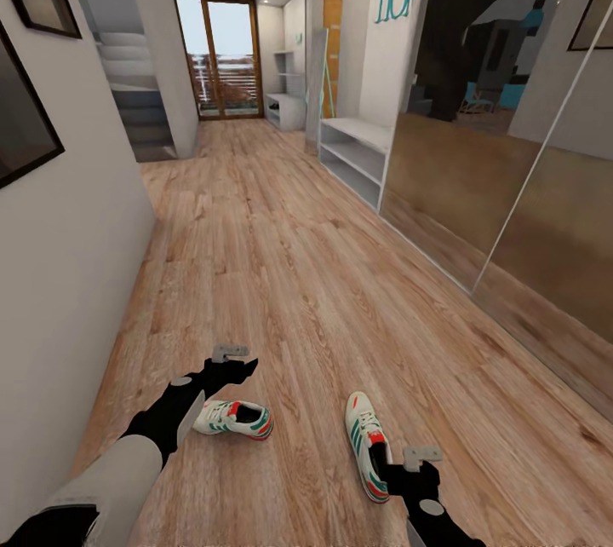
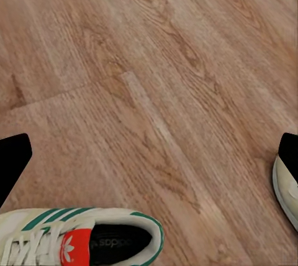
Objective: Pick up the two gym shoes and the two sandals from the corridor floor and place them onto the hallstand (shoe rack) in the corridor, making sure they are on the rack and not on the floor. Arrange them so the two gym shoes are next to each other and the two sandals are next to each other.
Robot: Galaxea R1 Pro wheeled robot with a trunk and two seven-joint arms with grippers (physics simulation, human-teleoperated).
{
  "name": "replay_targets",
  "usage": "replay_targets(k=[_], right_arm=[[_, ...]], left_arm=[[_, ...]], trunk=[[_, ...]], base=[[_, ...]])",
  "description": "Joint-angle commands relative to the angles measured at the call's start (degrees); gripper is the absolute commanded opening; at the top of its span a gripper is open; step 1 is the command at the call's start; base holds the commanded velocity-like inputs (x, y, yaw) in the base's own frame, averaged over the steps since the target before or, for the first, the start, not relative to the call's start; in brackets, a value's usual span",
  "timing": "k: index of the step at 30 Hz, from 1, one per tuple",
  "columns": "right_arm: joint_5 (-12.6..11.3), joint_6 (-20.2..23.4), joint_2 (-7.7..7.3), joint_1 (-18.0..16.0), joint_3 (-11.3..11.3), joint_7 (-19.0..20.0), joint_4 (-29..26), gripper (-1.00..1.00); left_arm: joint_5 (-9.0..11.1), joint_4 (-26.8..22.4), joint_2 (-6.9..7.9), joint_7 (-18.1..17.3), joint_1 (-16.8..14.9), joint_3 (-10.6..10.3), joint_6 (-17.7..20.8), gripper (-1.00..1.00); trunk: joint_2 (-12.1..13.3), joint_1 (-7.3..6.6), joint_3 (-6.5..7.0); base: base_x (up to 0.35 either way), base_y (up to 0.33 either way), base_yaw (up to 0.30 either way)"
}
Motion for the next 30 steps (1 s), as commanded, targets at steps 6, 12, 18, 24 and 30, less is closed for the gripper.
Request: replay_targets(k=[6, 12, 18, 24, 30], right_arm=[[0.4, -0.5, -0.02, 0.0, -0.1, -0.2, 0.1, 1.00], [0.4, -0.5, -0.02, 0.0, 0.0, -0.2, 0.1, 1.00], [0.4, -0.5, 0.00, 0.0, 0.0, -0.2, 0.1, 1.00], [0.3, -0.5, -0.02, 0.0, 0.0, -0.2, 0.1, 1.00], [0.4, -0.5, -0.03, 0.0, 0.0, -0.2, 0.1, 1.00]], left_arm=[[-0.3, -0.1, -0.03, -0.5, -0.1, 0.3, 1.6, 1.00], [-0.3, -0.1, 0.04, -0.5, 0.1, 0.3, 1.7, 1.00], [-0.3, -0.1, 0.12, -0.5, 0.2, 0.3, 1.8, 1.00], [-0.3, -0.1, 0.16, -0.6, 0.3, 0.3, 1.7, 1.00], [-0.3, -1.3, 0.10, -0.6, -0.2, 0.3, 1.8, 1.00]], trunk=[[-1.7, 0.95, -1.75], [-1.8, 1.11, -3.63], [-1.9, 1.26, -5.50], [-2.0, 1.41, -7.37], [-2.0, 1.57, -9.24]], base=[[0.000, 0.000, 0.000], [0.000, 0.000, 0.000], [0.000, 0.000, 0.000], [0.000, 0.000, 0.000], [0.000, 0.000, 0.017]])
